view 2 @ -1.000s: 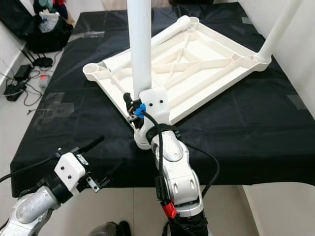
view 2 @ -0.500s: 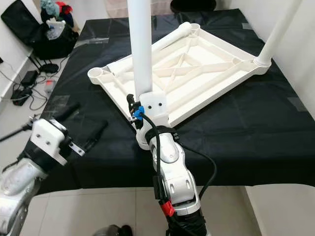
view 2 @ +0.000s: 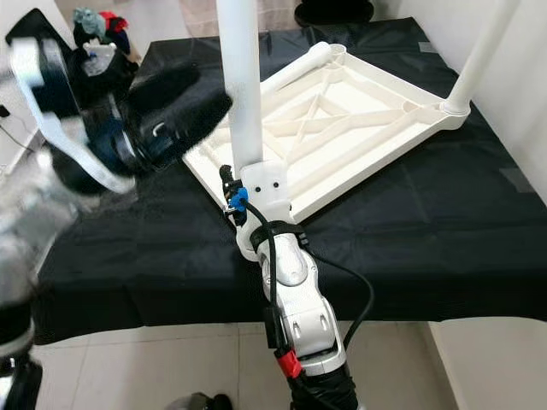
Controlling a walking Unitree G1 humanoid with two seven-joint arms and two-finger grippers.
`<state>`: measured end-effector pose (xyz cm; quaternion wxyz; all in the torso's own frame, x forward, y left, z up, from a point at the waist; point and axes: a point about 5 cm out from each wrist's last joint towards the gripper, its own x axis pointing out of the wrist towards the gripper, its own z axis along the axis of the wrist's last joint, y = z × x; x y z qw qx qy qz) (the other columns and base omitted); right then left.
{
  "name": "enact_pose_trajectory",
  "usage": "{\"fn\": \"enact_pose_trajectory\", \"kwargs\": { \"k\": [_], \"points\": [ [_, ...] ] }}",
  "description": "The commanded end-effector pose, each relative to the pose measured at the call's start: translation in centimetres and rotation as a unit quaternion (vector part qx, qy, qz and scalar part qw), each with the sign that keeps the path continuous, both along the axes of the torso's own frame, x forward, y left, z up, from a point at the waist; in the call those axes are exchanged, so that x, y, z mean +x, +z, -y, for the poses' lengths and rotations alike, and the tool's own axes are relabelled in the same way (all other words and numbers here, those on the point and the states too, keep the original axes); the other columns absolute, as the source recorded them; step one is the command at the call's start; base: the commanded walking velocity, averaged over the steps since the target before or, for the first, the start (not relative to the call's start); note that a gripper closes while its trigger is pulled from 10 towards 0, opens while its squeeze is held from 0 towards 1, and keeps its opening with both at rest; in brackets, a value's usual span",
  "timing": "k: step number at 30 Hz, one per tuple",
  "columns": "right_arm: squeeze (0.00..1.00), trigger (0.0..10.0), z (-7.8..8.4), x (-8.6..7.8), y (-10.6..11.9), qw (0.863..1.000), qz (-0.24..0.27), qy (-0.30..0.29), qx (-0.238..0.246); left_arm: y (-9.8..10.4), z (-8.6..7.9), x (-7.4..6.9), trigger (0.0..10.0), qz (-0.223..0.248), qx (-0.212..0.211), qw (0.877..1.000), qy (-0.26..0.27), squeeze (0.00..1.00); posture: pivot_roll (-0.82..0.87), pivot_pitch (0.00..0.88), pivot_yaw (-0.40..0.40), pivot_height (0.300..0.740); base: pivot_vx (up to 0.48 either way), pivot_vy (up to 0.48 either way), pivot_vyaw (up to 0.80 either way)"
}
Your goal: Building children table
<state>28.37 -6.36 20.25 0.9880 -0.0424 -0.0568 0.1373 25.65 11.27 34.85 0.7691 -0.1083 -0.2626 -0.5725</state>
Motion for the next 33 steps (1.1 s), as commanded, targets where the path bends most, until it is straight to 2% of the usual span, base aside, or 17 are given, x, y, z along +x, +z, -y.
{"fn": "enact_pose_trajectory", "kwargs": {
  "k": [1, 3, 9, 10, 11, 13, 14, 17, 21, 22, 26, 33],
  "points": [
    [0.00, 10.0, 0.6, 0.1, -3.5, 0.996, -0.082, -0.030, -0.015, -0.2, -0.3, 0.2, 10.0, -0.009, 0.020, 1.000, -0.016, 0.00, 0.04, 0.144, 0.078, 0.740, 0.000, 0.000, 0.00],
    [0.00, 10.0, 0.5, 0.1, -3.5, 0.996, -0.080, -0.028, -0.015, 0.7, -0.4, 1.3, 10.0, -0.003, 0.052, 0.999, -0.010, 0.00, 0.03, 0.143, 0.081, 0.740, 0.000, 0.000, 0.00],
    [0.00, 10.0, 0.4, 0.1, -3.4, 0.997, -0.077, -0.026, -0.014, 1.8, -0.4, 2.9, 10.0, -0.009, 0.066, 0.998, 0.018, 0.00, 0.04, 0.146, 0.081, 0.740, 0.000, 0.000, 0.00],
    [0.00, 10.0, 0.2, 0.0, -3.2, 0.997, -0.074, -0.019, -0.013, 2.9, 0.6, 5.1, 10.0, -0.014, 0.075, 0.996, 0.052, 0.00, 0.03, 0.151, 0.088, 0.740, 0.000, 0.000, 0.00],
    [0.00, 10.0, 0.1, 0.0, -3.1, 0.997, -0.073, -0.017, -0.012, 3.3, 1.0, 5.7, 10.0, -0.015, 0.077, 0.995, 0.061, 0.00, 0.03, 0.151, 0.088, 0.740, 0.000, 0.000, 0.00],
    [0.00, 10.0, 0.1, 0.0, -3.1, 0.997, -0.073, -0.017, -0.012, 3.3, 1.0, 5.7, 10.0, -0.015, 0.077, 0.995, 0.061, 0.00, 0.03, 0.151, 0.088, 0.740, 0.000, 0.000, 0.00],
    [0.00, 10.0, 0.0, -0.1, -3.0, 0.997, -0.071, -0.016, -0.012, 3.7, 1.7, 6.3, 10.0, -0.019, 0.078, 0.995, 0.053, 0.00, 0.03, 0.153, 0.090, 0.740, 0.000, 0.000, 0.00],
    [0.00, 10.0, -0.1, -0.1, -2.9, 0.997, -0.069, -0.013, -0.012, 3.5, 2.2, 6.5, 10.0, -0.027, 0.083, 0.996, 0.036, 0.00, 0.03, 0.153, 0.090, 0.740, 0.000, 0.000, 0.00],
    [0.00, 10.0, -0.2, 0.0, -2.5, 0.998, -0.061, -0.008, -0.012, 2.4, 3.2, 7.3, 10.0, -0.054, 0.110, 0.992, 0.011, 0.00, 0.02, 0.153, 0.093, 0.740, 0.000, 0.000, 0.00],
    [0.00, 10.0, -0.2, 0.0, -2.4, 0.998, -0.059, -0.007, -0.013, 2.2, 3.5, 7.5, 0.0, -0.061, 0.115, 0.991, 0.007, 0.00, 0.02, 0.153, 0.093, 0.740, 0.000, 0.000, 0.00],
    [0.00, 10.0, -0.2, 0.0, -2.3, 0.998, -0.056, -0.003, -0.016, 2.3, 3.8, 8.1, 0.0, -0.064, 0.121, 0.991, 0.001, 0.00, 0.02, 0.153, 0.095, 0.740, 0.000, 0.000, 0.00],
    [0.00, 10.0, -0.3, 0.1, -1.9, 0.999, -0.047, 0.012, -0.023, 2.5, 3.7, 8.0, 0.0, -0.054, 0.138, 0.989, 0.000, 0.00, 0.02, 0.154, 0.095, 0.740, 0.000, 0.000, 0.00]
  ]
}}
